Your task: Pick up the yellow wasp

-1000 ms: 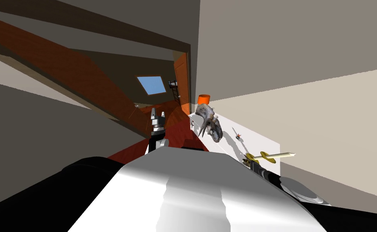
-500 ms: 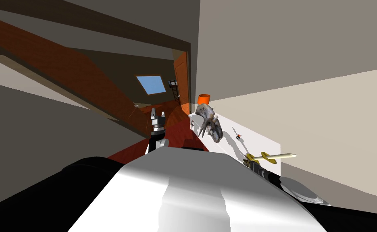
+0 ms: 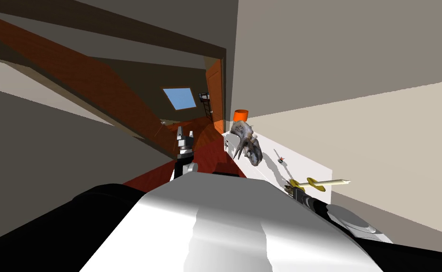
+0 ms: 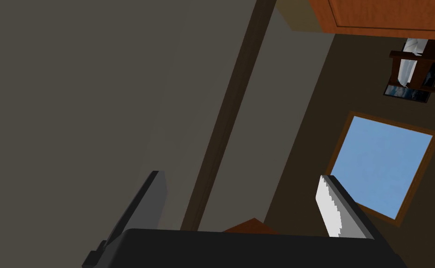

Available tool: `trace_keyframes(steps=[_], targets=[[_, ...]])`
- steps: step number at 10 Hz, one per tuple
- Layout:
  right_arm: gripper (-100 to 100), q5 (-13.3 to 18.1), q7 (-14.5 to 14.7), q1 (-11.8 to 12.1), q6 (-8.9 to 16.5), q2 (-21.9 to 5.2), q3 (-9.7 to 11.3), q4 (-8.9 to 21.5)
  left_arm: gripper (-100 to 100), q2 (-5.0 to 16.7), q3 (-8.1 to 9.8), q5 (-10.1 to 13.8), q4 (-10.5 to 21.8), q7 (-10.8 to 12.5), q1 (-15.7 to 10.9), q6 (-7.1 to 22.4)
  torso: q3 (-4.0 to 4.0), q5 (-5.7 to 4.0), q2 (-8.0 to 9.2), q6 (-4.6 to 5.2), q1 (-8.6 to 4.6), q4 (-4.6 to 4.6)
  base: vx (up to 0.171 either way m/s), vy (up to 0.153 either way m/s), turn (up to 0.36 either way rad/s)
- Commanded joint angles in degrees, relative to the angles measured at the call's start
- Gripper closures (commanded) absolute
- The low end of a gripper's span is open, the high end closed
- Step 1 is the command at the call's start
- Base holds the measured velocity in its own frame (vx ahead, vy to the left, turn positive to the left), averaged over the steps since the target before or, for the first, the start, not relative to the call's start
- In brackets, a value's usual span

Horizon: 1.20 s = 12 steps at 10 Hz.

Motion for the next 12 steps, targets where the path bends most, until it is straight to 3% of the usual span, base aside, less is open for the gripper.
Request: trace_keyframes(steps=[1,2,3,4,5,6,7,8,9,10,11,12], targets=[[100,-2.9,-0.2,-1.5,0.7,-1.5,2.9,1.1,0,0.0,0.00,0.0,0.0,0.0,0.0,0.0,0.00,0.00,0.00,0.00,0.00,0.00,-0.084,0.020,0.075],[100,-3.6,-0.2,-1.5,0.7,-1.5,3.4,1.1,0,0.0,0.00,0.0,0.0,0.0,0.0,0.0,-0.01,0.03,-0.03,-0.04,0.01,0.01,-0.058,0.006,0.038],[100,-5.7,-0.3,-2.7,1.3,-2.7,5.7,2.0,0,0.0,0.00,0.0,0.0,0.0,0.0,0.0,-0.04,0.01,-0.09,0.01,-0.02,0.00,-0.057,0.008,0.065],[100,-6.3,-0.3,-2.7,1.3,-2.7,6.0,2.0,0,0.0,0.00,0.0,0.0,0.0,0.0,0.0,-0.06,0.02,-0.11,-0.03,-0.02,0.00,-0.048,0.013,0.046],[100,-8.5,-0.4,-3.9,1.8,-4.0,8.5,2.9,0,0.0,0.00,0.0,0.0,0.0,0.0,0.0,-0.07,0.02,-0.14,0.01,0.00,-0.01,-0.069,0.021,0.075],[100,-9.1,-0.4,-3.9,1.8,-4.0,8.7,2.9,0,0.0,0.00,0.0,0.0,0.0,0.0,0.0,-0.05,0.03,-0.10,-0.03,0.02,0.00,-0.065,0.013,0.042],[100,-11.3,-0.6,-5.0,2.4,-5.2,11.1,3.8,0,0.0,0.00,0.0,0.0,0.0,0.0,0.0,-0.04,0.03,-0.09,0.03,0.01,0.00,-0.074,0.019,0.067],[100,-11.8,-0.6,-5.0,2.4,-5.2,11.3,3.8,0,0.0,0.00,0.0,0.0,0.0,0.0,0.0,-0.02,0.05,-0.06,-0.01,0.02,0.01,-0.060,0.016,0.047],[100,-14.0,-0.7,-6.2,3.0,-6.5,13.8,4.6,0,0.0,0.00,0.0,0.0,0.0,0.0,0.0,-0.03,0.05,-0.09,0.02,0.02,0.01,-0.066,0.016,0.073],[100,-14.6,-0.7,-6.2,3.0,-6.5,14.0,4.6,0,0.0,0.00,0.0,0.0,0.0,0.0,0.0,-0.03,0.06,-0.08,-0.01,0.02,0.01,-0.050,0.012,0.047],[100,-16.9,-0.8,-7.4,3.6,-7.8,16.4,5.5,0,0.0,0.00,0.0,0.0,0.0,0.0,0.0,-0.05,0.05,-0.11,0.02,0.02,0.01,-0.070,0.020,0.073],[100,-17.3,-0.8,-7.4,3.6,-7.8,16.7,5.5,0,0.0,0.00,0.0,0.0,0.0,0.0,0.0,-0.02,0.07,-0.07,0.00,0.04,0.02,-0.069,0.014,0.042]])
